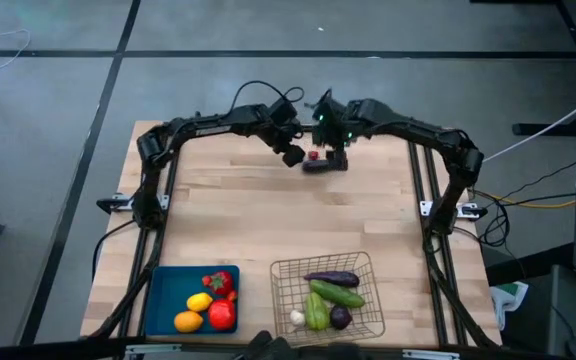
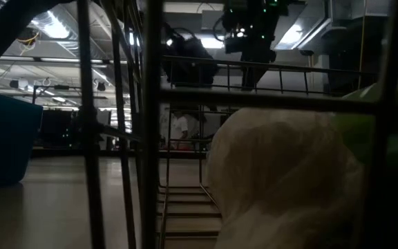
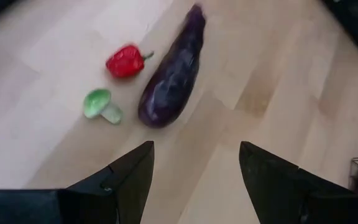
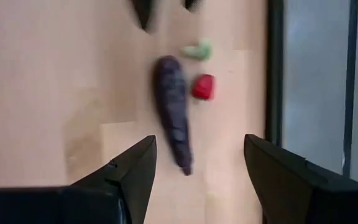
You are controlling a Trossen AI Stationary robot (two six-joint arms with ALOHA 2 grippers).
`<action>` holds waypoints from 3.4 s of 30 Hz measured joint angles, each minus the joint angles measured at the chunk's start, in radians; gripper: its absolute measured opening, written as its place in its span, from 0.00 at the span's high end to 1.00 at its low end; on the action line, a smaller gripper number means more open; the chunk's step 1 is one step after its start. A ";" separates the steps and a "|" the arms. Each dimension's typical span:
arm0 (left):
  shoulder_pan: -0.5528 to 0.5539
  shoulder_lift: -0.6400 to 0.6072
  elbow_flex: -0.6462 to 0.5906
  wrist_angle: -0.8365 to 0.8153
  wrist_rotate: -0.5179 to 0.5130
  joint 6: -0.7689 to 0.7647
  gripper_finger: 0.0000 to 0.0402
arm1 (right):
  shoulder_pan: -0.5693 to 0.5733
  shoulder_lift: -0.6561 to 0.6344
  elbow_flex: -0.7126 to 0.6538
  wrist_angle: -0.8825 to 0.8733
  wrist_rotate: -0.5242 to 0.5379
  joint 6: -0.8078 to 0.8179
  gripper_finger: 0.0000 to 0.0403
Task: Sort produce into baskets
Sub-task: Put the green bell pepper into the gold wire basket
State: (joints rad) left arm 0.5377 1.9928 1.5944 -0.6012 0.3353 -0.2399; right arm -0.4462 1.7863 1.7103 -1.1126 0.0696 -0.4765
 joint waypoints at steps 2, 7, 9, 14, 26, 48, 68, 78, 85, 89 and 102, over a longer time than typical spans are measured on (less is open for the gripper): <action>0.000 -0.031 0.000 -0.008 -0.004 0.012 0.42 | -0.049 0.000 -0.001 0.016 -0.020 0.000 0.40; -0.006 -0.096 0.000 -0.017 -0.008 0.015 0.42 | -0.179 0.006 -0.001 0.090 -0.036 0.000 0.40; -0.009 -0.122 0.000 -0.016 -0.008 0.015 0.42 | -0.231 0.017 -0.002 0.122 -0.058 0.009 0.40; -0.010 -0.147 0.000 -0.011 -0.008 0.013 0.42 | -0.348 0.065 -0.003 0.135 -0.155 0.142 0.40; -0.016 -0.143 0.000 0.002 -0.011 0.007 0.42 | -0.488 0.242 0.013 0.108 -0.228 0.739 0.40; -0.036 -0.142 0.000 0.014 -0.010 0.038 0.42 | -0.388 0.297 0.172 0.233 -0.265 0.806 0.40; -0.043 -0.142 0.000 0.012 -0.010 0.037 0.42 | -0.434 0.369 0.171 0.085 -0.197 0.873 0.40; -0.043 -0.142 0.000 0.011 -0.010 0.041 0.42 | -0.439 0.378 0.171 -0.062 -0.168 0.881 0.40; -0.043 -0.142 0.000 0.011 -0.010 0.046 0.42 | -0.438 0.378 0.171 -0.058 -0.175 0.894 0.40; -0.043 -0.142 0.000 0.012 -0.010 0.047 0.42 | -0.445 0.382 0.171 -0.040 -0.168 0.904 0.40; -0.043 -0.142 0.000 0.015 -0.010 0.047 0.42 | -0.444 0.392 0.171 -0.045 -0.097 0.892 0.40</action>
State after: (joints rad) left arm 0.4950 1.8511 1.5940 -0.5865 0.3252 -0.1928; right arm -0.8898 2.1780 1.8812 -1.1572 -0.0276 0.4157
